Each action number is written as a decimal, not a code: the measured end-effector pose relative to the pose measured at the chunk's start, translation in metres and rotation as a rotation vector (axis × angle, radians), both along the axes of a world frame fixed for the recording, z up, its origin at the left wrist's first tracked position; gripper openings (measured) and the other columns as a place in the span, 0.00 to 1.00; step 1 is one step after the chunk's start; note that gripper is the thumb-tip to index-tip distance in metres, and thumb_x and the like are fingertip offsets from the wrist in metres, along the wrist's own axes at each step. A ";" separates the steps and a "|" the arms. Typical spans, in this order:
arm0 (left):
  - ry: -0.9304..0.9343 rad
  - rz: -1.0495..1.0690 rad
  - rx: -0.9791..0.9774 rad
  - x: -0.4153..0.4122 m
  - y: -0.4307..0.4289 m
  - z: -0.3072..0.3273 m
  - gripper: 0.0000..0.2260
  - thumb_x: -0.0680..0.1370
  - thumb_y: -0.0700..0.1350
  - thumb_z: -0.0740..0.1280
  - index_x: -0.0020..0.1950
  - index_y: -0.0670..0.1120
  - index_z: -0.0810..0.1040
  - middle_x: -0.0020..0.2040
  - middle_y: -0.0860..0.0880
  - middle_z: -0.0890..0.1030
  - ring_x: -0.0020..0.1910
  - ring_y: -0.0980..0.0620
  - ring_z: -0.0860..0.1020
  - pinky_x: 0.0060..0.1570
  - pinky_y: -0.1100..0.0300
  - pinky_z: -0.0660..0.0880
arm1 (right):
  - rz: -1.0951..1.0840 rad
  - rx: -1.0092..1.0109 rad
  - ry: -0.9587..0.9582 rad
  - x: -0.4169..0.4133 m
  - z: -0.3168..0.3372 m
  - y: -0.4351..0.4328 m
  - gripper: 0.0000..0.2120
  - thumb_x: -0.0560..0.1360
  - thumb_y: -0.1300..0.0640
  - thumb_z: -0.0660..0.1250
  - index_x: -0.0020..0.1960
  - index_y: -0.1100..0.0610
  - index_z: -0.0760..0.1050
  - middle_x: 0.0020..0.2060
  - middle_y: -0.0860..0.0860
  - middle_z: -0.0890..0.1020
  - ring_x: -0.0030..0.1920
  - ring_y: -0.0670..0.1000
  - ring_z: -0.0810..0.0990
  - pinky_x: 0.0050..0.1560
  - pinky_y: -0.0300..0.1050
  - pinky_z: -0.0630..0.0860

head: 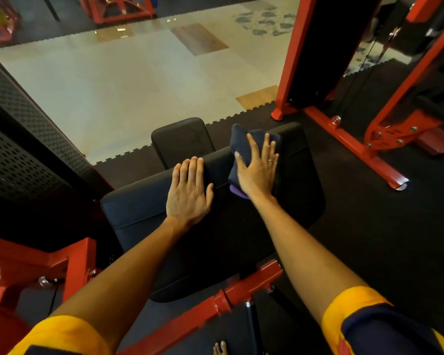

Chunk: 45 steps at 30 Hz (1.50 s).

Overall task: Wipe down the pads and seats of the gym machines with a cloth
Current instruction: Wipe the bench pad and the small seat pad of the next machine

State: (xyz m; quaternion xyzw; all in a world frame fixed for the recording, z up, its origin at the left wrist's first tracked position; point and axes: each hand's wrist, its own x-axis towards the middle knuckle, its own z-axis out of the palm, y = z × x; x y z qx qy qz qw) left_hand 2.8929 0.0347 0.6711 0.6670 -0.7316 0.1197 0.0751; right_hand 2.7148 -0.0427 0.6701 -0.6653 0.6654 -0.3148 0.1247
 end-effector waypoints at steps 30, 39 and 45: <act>0.106 0.028 0.040 -0.113 -0.081 0.010 0.25 0.83 0.51 0.55 0.75 0.36 0.66 0.71 0.37 0.73 0.69 0.39 0.71 0.73 0.45 0.65 | -0.052 0.026 -0.016 -0.074 0.004 -0.054 0.33 0.81 0.32 0.51 0.82 0.42 0.55 0.83 0.55 0.47 0.82 0.59 0.42 0.80 0.61 0.39; 0.082 -0.014 0.040 -0.107 -0.076 0.012 0.27 0.83 0.53 0.52 0.77 0.37 0.64 0.73 0.37 0.71 0.72 0.40 0.70 0.76 0.43 0.62 | 0.074 -0.030 0.122 -0.118 0.003 -0.088 0.26 0.82 0.39 0.61 0.78 0.46 0.67 0.82 0.53 0.57 0.82 0.58 0.52 0.80 0.63 0.52; 0.058 0.001 0.047 -0.110 -0.080 0.010 0.27 0.83 0.52 0.50 0.76 0.36 0.64 0.73 0.36 0.70 0.73 0.39 0.68 0.77 0.41 0.59 | 0.113 -0.108 0.136 -0.085 -0.008 -0.053 0.30 0.80 0.36 0.56 0.79 0.45 0.64 0.82 0.55 0.56 0.82 0.59 0.50 0.81 0.61 0.49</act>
